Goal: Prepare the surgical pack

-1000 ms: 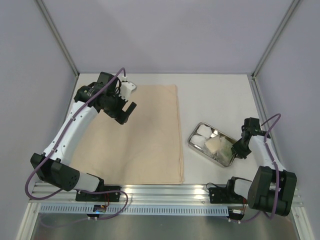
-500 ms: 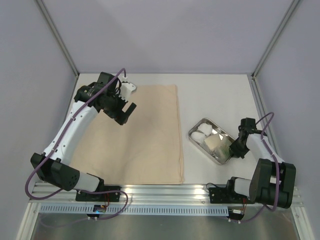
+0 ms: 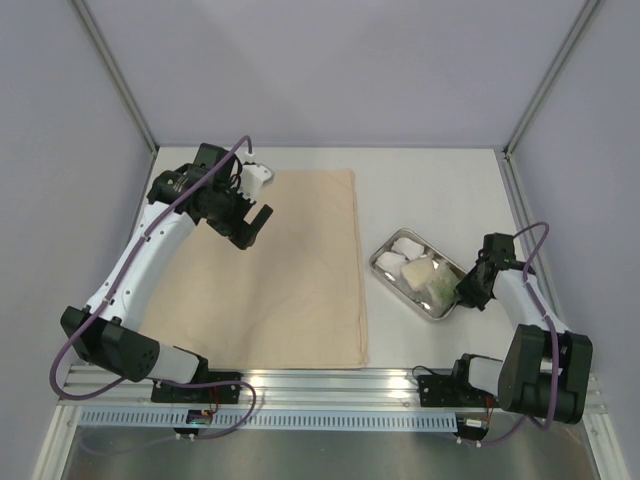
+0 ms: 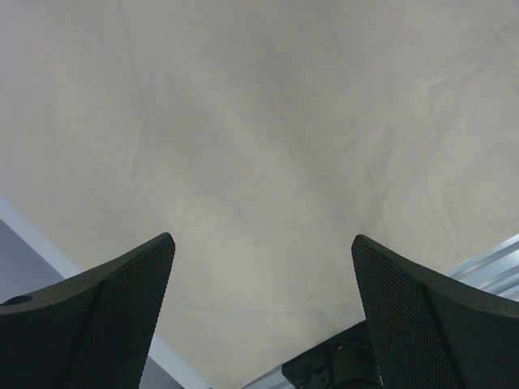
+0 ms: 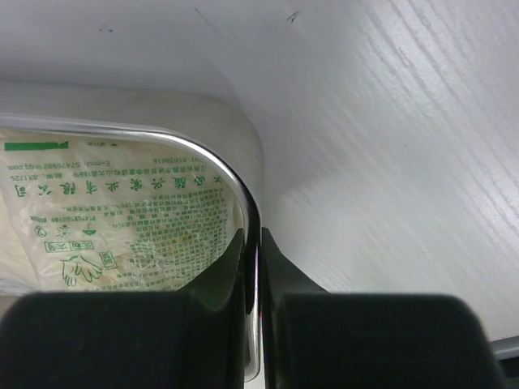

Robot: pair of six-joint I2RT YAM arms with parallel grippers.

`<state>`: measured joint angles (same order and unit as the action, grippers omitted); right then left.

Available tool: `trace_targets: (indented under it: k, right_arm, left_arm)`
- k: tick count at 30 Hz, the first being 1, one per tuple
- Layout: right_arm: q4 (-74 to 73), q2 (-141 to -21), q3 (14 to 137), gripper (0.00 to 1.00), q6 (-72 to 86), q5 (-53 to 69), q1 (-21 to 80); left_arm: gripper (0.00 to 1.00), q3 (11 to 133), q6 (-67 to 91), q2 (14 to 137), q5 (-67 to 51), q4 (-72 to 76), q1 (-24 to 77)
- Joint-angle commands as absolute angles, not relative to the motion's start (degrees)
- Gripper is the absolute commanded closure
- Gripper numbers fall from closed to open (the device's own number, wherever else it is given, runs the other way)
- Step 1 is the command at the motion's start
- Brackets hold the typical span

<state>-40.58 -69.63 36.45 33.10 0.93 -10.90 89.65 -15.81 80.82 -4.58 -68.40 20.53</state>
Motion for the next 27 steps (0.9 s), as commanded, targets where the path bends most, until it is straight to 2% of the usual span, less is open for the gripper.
trace_targets:
  k: [1,11,18,27]
  right_arm:
    - [-34.20,-66.80,39.55,0.99,32.78,9.75,-10.72]
    - [-29.26,-70.40,41.30,0.99,34.10,20.47,-10.81]
    - [-35.32,-71.36,47.80,0.99,32.96,15.91,-8.80]
    - [-37.27,-82.60,58.17,0.99,33.84,11.87,7.54]
  left_arm:
    - [0.00,90.71,-16.87,80.86,-5.89,-67.68,20.39]
    - [0.00,90.53,-16.35,83.23,-6.24,-67.15,20.39]
    - [0.00,87.20,-16.96,83.50,-4.66,-64.79,20.39]
    - [0.00,82.09,-15.73,85.26,-2.64,-61.79,16.00]
